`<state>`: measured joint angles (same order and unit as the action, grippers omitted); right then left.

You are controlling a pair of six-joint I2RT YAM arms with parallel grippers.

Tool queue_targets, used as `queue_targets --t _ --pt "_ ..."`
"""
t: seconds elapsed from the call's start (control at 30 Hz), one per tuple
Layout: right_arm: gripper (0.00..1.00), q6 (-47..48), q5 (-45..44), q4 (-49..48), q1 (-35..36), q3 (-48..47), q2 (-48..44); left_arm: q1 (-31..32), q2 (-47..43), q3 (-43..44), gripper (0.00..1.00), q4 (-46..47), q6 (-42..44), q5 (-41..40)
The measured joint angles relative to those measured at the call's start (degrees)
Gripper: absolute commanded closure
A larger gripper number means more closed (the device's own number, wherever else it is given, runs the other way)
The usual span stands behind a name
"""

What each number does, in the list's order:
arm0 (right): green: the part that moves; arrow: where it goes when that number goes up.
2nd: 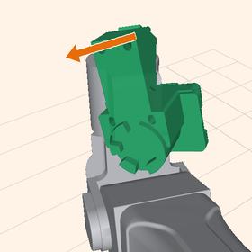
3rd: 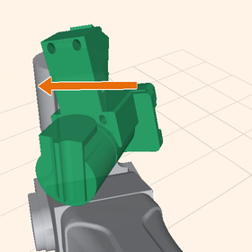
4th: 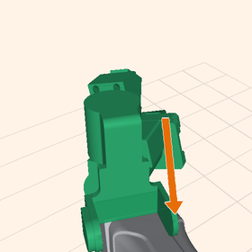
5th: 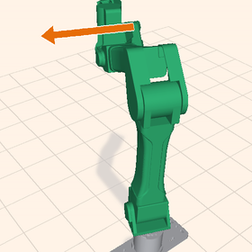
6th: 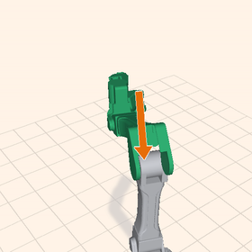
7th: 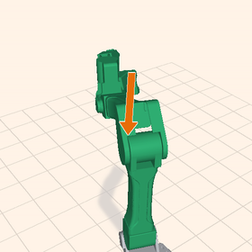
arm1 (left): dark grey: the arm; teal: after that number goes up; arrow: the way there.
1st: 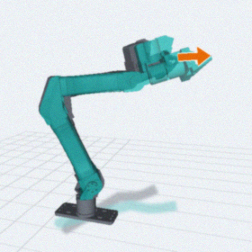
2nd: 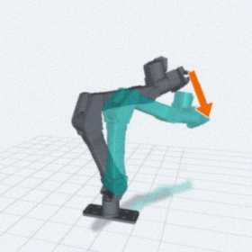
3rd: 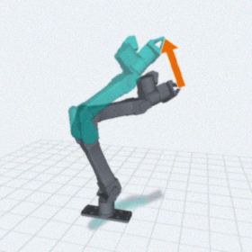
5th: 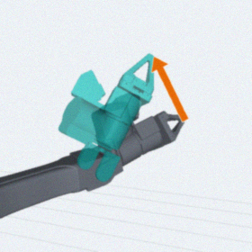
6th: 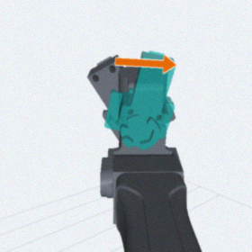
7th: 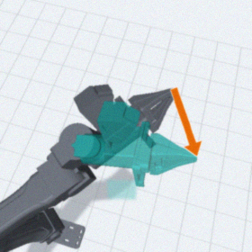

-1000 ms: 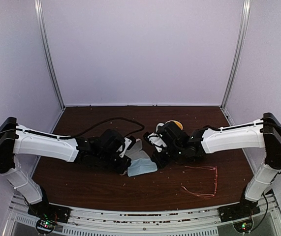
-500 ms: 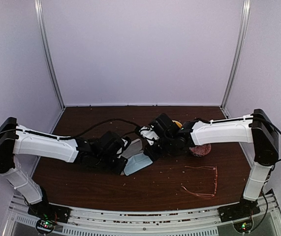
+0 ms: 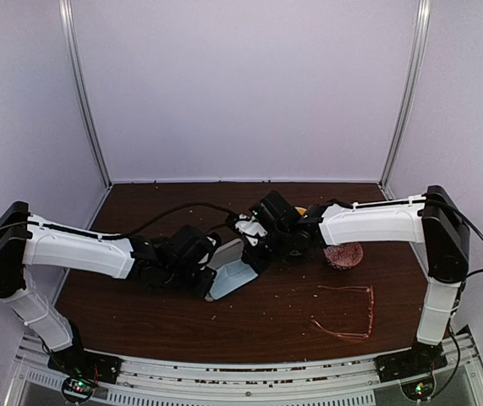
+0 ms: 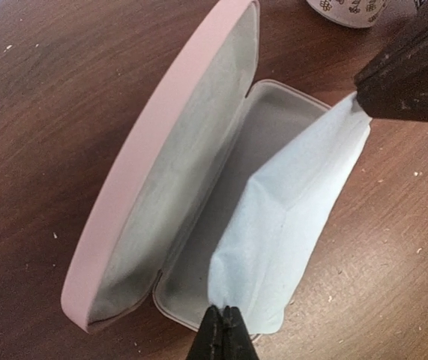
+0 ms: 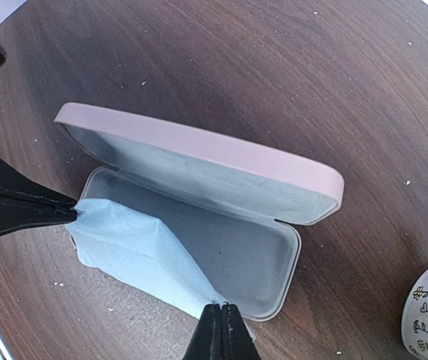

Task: Organize the sunglasses
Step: Place the glasses cleaning cloth in the sunglasses case.

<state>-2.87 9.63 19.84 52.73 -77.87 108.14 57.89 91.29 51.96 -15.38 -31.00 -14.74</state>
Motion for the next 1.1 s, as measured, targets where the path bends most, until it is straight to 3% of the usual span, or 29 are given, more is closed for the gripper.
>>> queue_targets --t 1.1 --pt "1.0 0.2 0.0 0.6 -0.9 -3.6 4.9 -1.1 3.6 0.7 1.0 -1.4 1.6 -1.6"
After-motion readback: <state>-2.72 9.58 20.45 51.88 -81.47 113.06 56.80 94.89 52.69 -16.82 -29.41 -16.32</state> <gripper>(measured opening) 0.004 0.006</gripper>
